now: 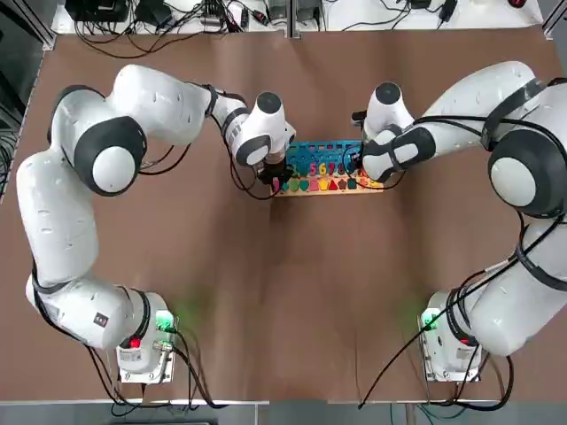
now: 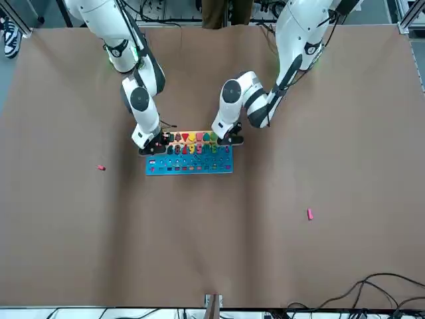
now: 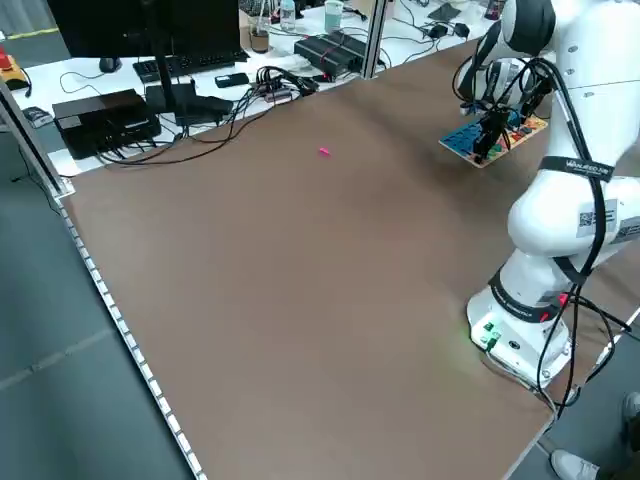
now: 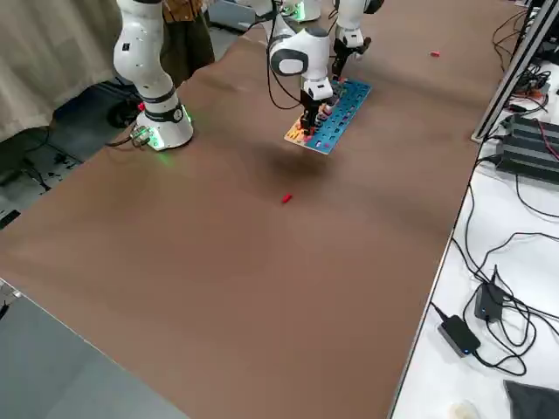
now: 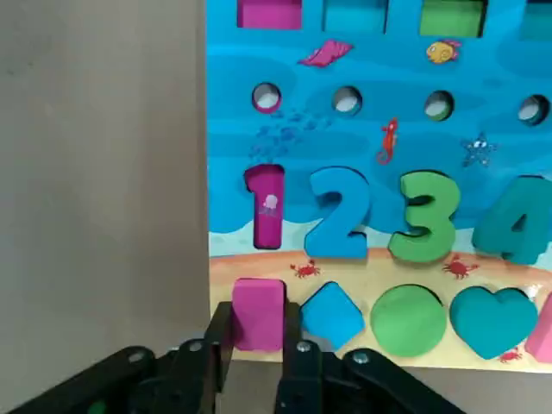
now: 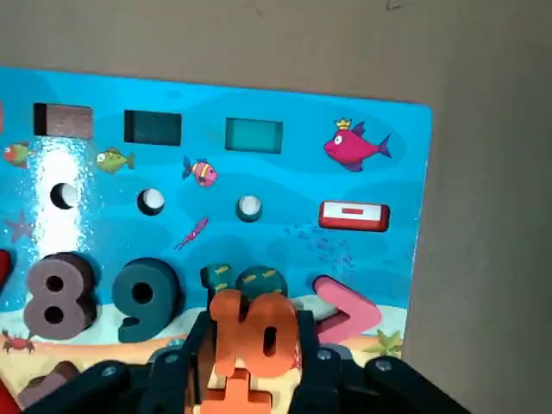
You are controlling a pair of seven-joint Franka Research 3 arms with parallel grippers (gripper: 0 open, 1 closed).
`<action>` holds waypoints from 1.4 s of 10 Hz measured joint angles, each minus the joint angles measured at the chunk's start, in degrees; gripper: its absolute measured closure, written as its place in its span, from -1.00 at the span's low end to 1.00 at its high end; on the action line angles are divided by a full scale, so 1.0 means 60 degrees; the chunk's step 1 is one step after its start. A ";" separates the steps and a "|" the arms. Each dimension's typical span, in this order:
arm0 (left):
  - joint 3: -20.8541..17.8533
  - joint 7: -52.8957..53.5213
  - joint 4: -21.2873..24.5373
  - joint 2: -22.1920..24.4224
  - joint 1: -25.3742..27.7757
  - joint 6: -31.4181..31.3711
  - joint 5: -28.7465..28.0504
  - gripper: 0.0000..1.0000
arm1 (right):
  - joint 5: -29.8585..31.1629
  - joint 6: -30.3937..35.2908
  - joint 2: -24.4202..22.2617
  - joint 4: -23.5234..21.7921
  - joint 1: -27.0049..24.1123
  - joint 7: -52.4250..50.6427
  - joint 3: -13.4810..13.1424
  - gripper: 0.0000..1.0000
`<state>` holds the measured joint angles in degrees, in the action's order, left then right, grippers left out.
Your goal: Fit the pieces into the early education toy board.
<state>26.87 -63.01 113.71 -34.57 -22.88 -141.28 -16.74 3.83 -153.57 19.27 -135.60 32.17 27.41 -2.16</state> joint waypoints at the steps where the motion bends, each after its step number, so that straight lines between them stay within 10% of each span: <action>1: -0.0001 0.0000 -0.0001 0.0000 0.0000 0.0000 0.0000 0.45 | 0.0000 0.0003 0.0000 0.0000 0.0016 0.0000 0.0000 0.15; 14: -0.0056 -0.0076 -0.0291 0.0092 0.0000 0.0215 -0.0004 0.32 | -0.0002 -0.0103 0.0013 -0.0012 0.0284 0.0034 -0.0050 0.15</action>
<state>26.53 -63.47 111.97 -34.02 -22.88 -139.99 -16.76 3.82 -154.18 19.35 -135.68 33.88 27.62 -2.47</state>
